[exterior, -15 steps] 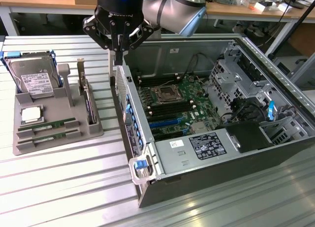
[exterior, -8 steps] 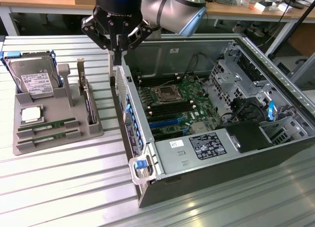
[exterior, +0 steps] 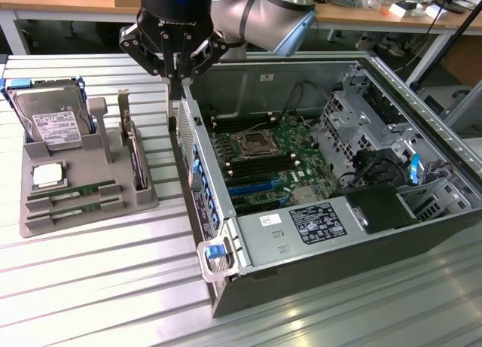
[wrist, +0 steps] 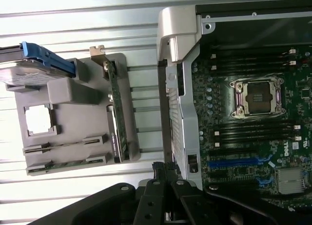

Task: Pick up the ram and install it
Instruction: 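Reach for the ram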

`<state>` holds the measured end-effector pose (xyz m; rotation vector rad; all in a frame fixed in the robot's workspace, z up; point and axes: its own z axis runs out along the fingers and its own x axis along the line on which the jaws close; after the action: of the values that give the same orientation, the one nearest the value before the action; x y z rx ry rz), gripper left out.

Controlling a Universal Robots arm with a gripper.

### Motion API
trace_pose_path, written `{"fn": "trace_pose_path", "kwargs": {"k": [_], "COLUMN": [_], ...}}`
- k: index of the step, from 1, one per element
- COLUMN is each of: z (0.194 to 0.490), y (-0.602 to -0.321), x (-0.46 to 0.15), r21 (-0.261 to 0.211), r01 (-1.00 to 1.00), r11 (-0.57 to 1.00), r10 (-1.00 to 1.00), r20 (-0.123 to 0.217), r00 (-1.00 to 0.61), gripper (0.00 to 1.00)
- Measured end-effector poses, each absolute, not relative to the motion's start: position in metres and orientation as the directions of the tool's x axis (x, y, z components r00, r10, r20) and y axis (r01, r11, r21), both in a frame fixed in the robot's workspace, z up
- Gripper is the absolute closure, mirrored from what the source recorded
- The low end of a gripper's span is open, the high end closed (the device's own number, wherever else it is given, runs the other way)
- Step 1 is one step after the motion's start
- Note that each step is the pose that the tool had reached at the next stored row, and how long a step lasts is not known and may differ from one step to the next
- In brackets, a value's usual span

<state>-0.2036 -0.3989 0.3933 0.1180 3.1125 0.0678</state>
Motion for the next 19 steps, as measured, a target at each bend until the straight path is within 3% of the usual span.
{"fn": "trace_pose_path", "kwargs": {"k": [19], "z": [0.393], "y": [-0.399], "x": [-0.223], "r21": [0.044], "r01": [0.075], "r11": [0.996], "r10": [0.076], "r20": [-0.024], "r00": [-0.997], "gripper": [0.9]}}
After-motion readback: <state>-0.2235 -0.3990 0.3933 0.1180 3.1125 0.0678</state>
